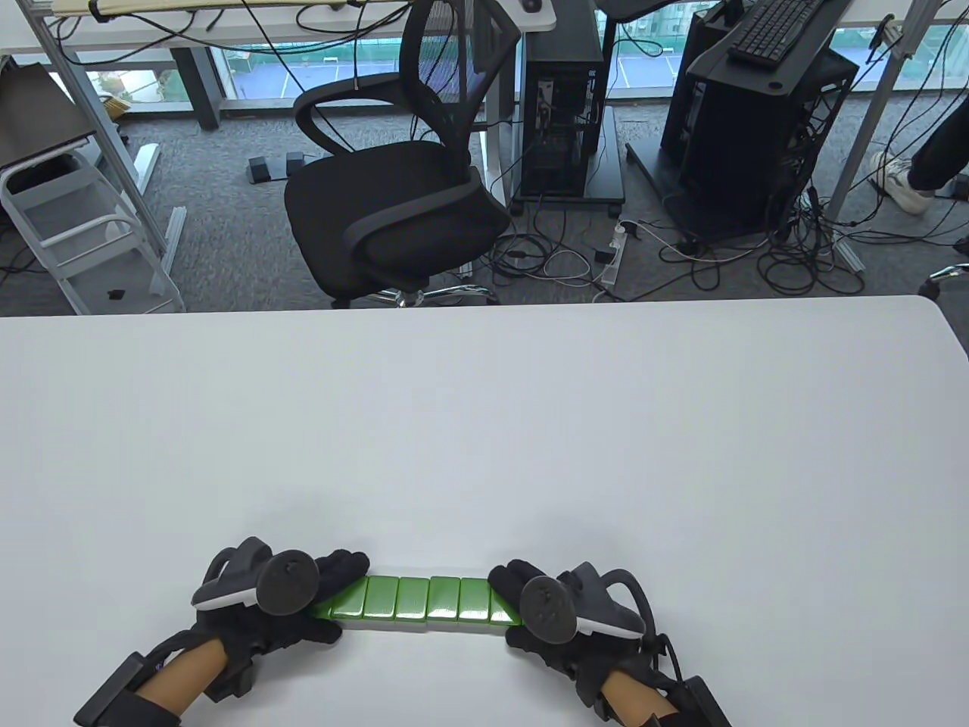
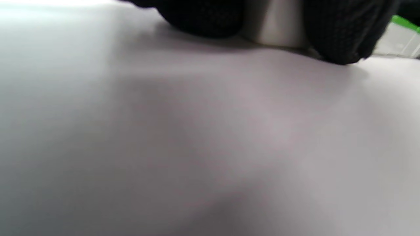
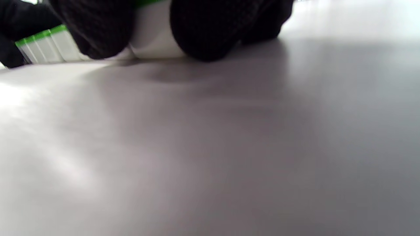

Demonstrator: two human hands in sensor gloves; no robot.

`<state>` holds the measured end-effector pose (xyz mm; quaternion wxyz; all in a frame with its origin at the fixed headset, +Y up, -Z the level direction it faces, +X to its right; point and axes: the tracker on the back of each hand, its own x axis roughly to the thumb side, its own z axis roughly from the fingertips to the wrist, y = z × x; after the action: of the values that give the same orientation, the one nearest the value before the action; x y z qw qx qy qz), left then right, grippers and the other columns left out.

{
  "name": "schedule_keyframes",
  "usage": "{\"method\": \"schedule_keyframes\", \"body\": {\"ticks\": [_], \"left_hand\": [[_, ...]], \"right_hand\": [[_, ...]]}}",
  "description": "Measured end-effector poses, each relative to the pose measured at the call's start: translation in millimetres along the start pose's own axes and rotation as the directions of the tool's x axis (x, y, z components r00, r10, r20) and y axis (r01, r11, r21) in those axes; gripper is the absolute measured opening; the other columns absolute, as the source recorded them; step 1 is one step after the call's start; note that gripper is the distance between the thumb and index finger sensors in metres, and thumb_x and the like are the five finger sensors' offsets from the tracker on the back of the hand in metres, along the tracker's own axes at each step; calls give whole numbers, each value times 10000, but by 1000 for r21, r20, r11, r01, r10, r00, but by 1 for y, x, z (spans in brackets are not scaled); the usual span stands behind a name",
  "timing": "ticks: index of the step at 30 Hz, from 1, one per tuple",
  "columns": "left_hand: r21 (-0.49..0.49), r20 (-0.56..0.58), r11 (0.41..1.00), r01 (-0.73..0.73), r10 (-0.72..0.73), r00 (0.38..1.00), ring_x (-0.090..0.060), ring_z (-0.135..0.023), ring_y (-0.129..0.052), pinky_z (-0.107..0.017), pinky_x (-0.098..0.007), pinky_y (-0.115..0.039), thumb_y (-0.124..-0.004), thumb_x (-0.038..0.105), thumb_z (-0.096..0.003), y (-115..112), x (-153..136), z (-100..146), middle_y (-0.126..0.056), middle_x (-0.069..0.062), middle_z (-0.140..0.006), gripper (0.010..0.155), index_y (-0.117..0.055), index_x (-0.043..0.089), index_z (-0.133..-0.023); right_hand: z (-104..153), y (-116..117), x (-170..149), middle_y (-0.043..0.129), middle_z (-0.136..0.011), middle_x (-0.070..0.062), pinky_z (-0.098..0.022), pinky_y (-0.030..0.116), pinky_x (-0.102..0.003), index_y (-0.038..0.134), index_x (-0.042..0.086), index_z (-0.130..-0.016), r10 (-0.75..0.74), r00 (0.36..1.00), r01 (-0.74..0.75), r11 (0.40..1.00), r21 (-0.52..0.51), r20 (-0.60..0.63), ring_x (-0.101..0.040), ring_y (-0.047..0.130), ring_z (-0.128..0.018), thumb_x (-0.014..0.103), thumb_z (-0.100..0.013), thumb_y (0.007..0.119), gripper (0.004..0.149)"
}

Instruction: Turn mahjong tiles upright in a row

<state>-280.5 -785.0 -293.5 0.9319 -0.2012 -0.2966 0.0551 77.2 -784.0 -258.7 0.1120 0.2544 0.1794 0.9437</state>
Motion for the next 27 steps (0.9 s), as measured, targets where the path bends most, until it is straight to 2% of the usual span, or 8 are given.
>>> {"method": "schedule_keyframes", "body": {"ticks": [1,6,8,11,15,18,22,27], "left_hand": [[3,8,1000,-10,10,1000,-126,-442,-847,-278,-213,-801,-833,612,-403,0,1,0,-461,210,-1137,833,-279,504,-1016],[-2,31,998,-57,57,998,-120,-402,-867,-238,-200,-813,-855,638,-392,-4,4,7,-504,209,-1116,822,-329,503,-1010],[-6,47,982,-188,188,981,-114,-385,-874,-220,-193,-817,-869,641,-379,-7,-1,7,-539,203,-1104,799,-385,502,-1001],[-23,23,968,-248,249,968,-97,-360,-894,-206,-168,-832,-860,670,-349,-4,-7,3,-580,242,-1084,771,-443,525,-981],[-132,-9,819,-558,562,827,-98,-281,-917,-146,-180,-835,-833,673,-325,-1,-33,-17,-648,251,-1055,676,-598,501,-935],[-134,-58,751,-646,645,762,-118,-270,-925,-136,-199,-834,-768,668,-339,3,-45,-29,-655,274,-1050,605,-641,507,-909],[-147,-93,691,-707,702,706,-168,-236,-933,-111,-241,-825,-720,638,-370,5,-53,-41,-674,276,-1041,544,-683,495,-893],[-108,-86,712,-694,688,720,-210,-236,-937,-113,-281,-823,-699,615,-387,8,-51,-41,-682,251,-1050,537,-694,473,-905]], "right_hand": [[0,1,-3,294,-1163,71,-454,738,-123,249,385,-1054,-66,998,66,998,11,-2,-445,530,-564,474,-547,743,713],[5,3,-9,344,-1165,53,-420,757,-155,354,374,-1045,-197,980,197,980,4,38,-457,493,-561,444,-540,818,690],[6,1,-12,417,-1155,65,-394,780,-129,405,393,-1030,-219,975,219,976,-16,24,-433,528,-558,474,-513,843,682],[0,-3,-25,514,-1141,86,-348,790,-69,489,423,-1003,-337,941,337,941,9,-9,-379,594,-554,530,-465,867,667],[-20,-7,-52,604,-1094,70,-294,763,-47,603,374,-969,-647,757,653,749,111,-92,-363,631,-509,545,-441,859,612],[-30,-7,-65,583,-1097,125,-289,754,-39,636,382,-945,-747,646,763,638,102,-157,-353,640,-499,546,-467,798,531],[-38,-11,-69,583,-1100,92,-277,748,-75,670,352,-937,-763,630,776,625,85,-147,-387,638,-477,505,-499,743,469],[-48,-20,-70,623,-1084,7,-234,761,-118,733,290,-923,-733,670,742,669,52,-120,-422,673,-415,460,-505,716,452]]}}
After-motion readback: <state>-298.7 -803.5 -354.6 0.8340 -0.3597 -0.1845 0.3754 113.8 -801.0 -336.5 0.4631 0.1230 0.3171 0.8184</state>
